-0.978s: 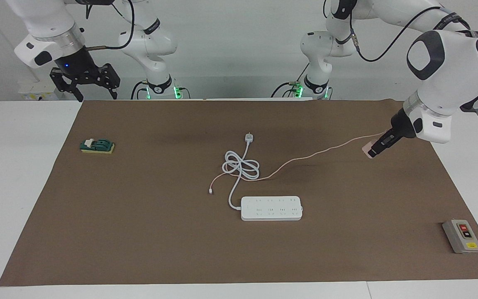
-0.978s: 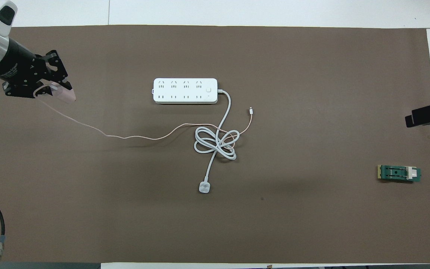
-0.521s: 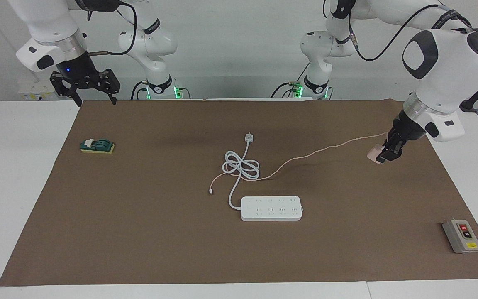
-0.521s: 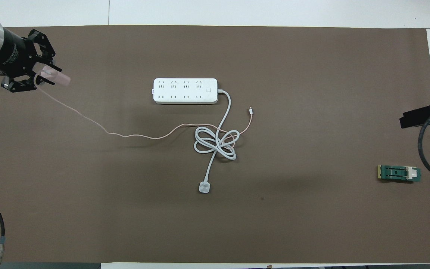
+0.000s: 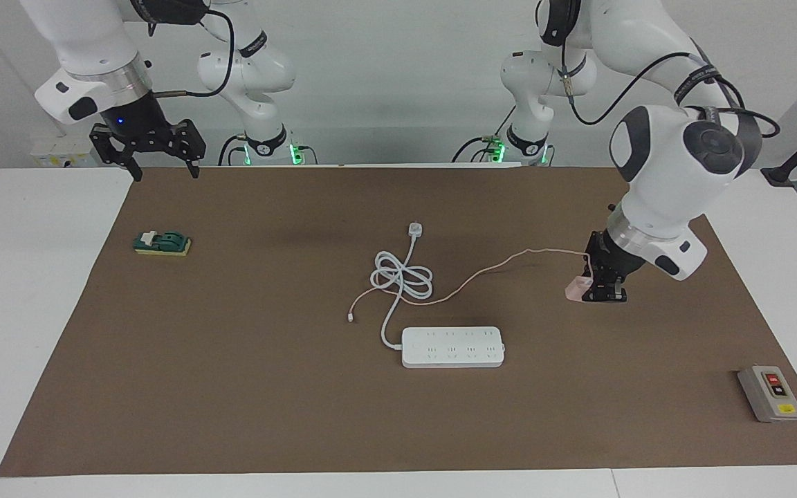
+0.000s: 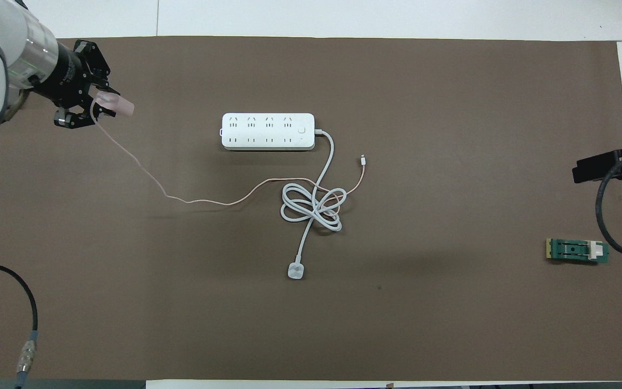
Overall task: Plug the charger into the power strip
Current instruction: 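Move the charger with the left gripper to the power strip's end socket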
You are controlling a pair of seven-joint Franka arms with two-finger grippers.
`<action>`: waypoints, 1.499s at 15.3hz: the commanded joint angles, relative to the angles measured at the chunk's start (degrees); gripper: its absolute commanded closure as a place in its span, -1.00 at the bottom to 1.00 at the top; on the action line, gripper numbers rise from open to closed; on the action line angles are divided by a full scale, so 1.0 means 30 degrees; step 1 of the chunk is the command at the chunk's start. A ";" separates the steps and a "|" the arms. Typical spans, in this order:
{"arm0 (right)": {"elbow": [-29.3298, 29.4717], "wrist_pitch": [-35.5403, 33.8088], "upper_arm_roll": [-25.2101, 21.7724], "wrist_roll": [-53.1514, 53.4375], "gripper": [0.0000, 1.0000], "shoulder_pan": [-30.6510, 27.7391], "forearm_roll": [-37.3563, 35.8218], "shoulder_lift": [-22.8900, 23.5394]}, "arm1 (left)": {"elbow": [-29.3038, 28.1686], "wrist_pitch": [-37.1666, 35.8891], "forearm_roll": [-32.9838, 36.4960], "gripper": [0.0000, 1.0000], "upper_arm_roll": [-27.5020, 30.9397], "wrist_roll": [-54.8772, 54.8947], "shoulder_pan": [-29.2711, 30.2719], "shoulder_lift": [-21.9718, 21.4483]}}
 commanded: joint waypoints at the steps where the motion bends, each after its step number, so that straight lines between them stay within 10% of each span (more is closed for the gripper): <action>1: -0.0438 0.0293 0.0307 0.0290 -1.00 -0.0289 -0.0250 -0.0379 | 0.0428 0.0268 0.1235 1.00 0.0220 -0.2982 -0.1236 0.1245; 23: -0.0409 -0.0498 0.0336 0.0290 -1.00 -0.0231 0.0131 -0.0409 | -0.1206 0.1458 -0.0054 1.00 -0.0014 -0.2606 -0.4519 0.1305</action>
